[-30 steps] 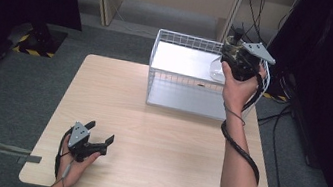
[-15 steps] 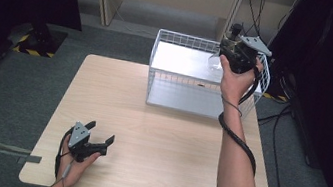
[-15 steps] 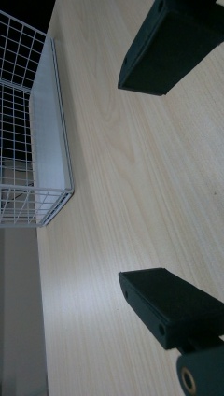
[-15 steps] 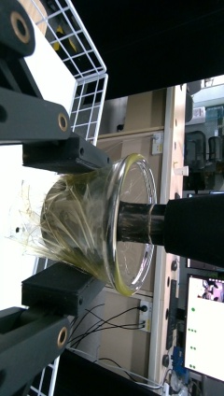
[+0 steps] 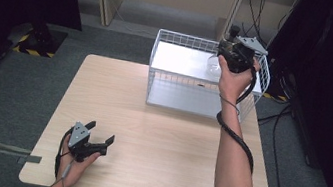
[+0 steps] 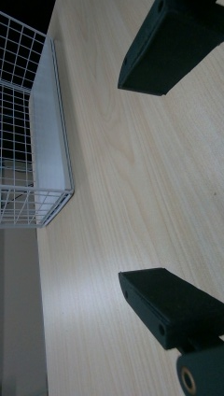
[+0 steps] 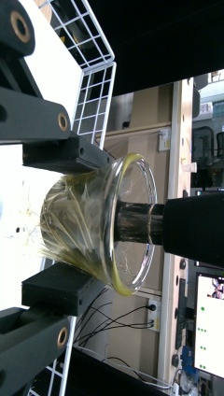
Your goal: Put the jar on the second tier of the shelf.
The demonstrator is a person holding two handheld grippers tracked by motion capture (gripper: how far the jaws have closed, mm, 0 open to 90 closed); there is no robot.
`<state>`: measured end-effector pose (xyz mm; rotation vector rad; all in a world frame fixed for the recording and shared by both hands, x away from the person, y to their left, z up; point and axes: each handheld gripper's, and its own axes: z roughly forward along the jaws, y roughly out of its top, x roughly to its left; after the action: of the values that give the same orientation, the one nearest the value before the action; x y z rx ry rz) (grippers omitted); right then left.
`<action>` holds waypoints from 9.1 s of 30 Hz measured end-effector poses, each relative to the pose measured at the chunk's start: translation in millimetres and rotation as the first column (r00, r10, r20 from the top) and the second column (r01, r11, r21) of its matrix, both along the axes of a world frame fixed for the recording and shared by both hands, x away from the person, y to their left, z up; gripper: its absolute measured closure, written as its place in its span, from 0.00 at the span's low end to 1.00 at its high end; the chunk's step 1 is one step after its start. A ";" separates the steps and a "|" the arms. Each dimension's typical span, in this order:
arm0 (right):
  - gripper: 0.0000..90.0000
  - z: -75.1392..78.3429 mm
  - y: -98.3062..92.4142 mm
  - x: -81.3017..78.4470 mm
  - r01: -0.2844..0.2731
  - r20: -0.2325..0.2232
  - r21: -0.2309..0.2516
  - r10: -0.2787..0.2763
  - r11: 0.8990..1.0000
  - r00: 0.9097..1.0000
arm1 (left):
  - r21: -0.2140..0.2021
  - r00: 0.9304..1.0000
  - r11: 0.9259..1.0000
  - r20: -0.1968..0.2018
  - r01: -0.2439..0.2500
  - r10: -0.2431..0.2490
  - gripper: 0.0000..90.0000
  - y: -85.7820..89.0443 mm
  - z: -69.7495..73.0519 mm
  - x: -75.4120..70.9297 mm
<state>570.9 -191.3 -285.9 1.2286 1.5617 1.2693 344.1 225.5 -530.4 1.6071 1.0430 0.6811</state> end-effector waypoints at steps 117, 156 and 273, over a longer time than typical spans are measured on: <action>0.06 -102.7 -30.7 -136.1 -0.122 -0.116 -0.014 0.120 0.992 0.986 | 0.016 1.000 1.000 -0.001 -0.008 0.008 0.08 -1.7 0.2 -0.1; 0.05 -173.7 -66.8 -192.9 -0.074 -0.209 -0.048 0.062 0.996 0.976 | 0.019 1.000 1.000 -0.001 -0.011 0.011 0.08 -2.0 0.2 -0.1; 0.03 -233.9 -132.9 -241.6 0.089 -0.231 0.007 -0.085 0.996 0.969 | 0.018 1.000 1.000 -0.009 -0.017 0.017 0.08 -2.2 0.2 0.5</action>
<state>329.3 -324.2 -519.8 1.4823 1.6413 1.1180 344.6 223.3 -530.2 1.6192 1.0608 0.6971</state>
